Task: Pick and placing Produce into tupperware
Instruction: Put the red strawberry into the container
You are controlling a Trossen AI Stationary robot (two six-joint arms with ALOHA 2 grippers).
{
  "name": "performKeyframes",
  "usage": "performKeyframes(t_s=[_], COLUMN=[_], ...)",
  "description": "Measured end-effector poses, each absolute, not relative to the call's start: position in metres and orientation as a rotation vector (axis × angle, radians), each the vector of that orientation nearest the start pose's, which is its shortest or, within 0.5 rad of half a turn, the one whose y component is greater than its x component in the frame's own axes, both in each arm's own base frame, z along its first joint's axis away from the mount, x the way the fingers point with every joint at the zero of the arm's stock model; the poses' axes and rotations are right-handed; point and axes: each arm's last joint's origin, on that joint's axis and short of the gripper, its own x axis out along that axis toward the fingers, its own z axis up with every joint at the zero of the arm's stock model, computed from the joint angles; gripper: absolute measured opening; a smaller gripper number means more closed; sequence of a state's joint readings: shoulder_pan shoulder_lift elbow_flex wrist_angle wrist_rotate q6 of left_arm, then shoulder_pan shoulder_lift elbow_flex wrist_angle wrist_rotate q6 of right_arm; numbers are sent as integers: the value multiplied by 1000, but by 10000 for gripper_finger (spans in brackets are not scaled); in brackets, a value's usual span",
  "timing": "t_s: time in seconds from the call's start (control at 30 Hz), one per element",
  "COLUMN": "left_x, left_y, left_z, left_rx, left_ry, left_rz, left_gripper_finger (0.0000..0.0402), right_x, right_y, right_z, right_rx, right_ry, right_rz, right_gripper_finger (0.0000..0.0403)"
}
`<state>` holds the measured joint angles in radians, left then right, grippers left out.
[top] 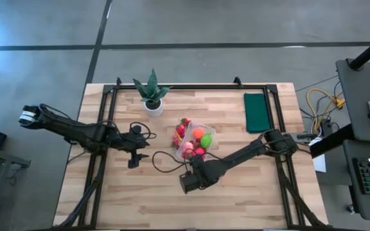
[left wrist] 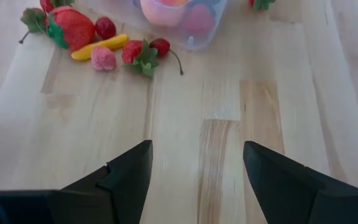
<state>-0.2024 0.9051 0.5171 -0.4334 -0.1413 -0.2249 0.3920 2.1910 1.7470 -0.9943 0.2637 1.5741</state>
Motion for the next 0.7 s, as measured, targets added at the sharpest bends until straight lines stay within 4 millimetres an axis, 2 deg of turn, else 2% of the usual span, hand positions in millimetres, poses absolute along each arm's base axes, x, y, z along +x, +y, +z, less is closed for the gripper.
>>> performKeyframes(t_s=[0.27,0.7], left_x=[170,170], left_y=[-31,-31], left_z=[203,203], left_rx=[-71,-65], left_ry=[814,814], left_rz=[34,33], left_gripper_finger=[238,238], right_x=[403,397], right_y=[159,156], right_z=[171,155], right_rx=[855,855], right_ry=[1078,1131], right_rz=[-906,-921], right_gripper_finger=[287,273])
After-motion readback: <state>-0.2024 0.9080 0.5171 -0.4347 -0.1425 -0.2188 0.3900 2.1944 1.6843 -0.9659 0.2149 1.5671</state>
